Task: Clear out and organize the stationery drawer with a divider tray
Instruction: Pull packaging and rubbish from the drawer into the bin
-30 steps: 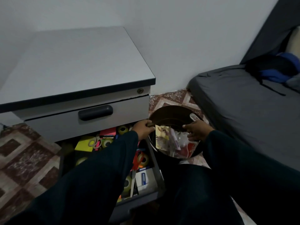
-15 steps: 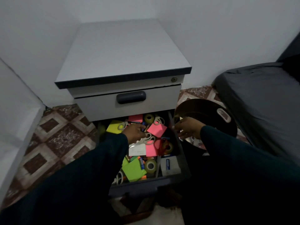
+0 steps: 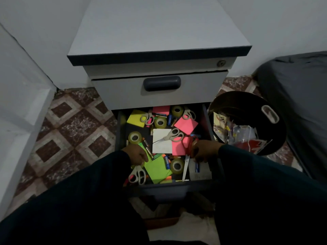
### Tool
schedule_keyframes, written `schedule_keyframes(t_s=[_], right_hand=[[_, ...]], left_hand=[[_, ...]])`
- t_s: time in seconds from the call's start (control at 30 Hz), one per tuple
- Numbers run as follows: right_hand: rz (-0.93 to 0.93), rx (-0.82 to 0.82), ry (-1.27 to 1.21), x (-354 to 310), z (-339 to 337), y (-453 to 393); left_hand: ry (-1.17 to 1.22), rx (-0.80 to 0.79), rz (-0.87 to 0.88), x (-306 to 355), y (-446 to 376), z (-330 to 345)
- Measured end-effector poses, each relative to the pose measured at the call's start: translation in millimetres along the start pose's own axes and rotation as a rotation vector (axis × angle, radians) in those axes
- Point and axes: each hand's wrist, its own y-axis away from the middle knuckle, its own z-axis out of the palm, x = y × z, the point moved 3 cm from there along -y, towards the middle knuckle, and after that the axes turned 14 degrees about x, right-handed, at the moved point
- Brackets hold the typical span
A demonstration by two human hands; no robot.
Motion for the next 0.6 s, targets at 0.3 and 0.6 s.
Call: schedule_keyframes(t_s=[0.3, 0.6], right_hand=[[-0.163, -0.12, 0.424, 8.0, 28.1, -12.7], [-0.226, -0.251, 0.527, -1.3, 38.1, -13.1]], left_hand=[[-0.176, -0.167, 0.077, 0.3, -13.1, 21.2], [-0.311, 0.082, 0.055, -18.5, -26.2, 9.6]])
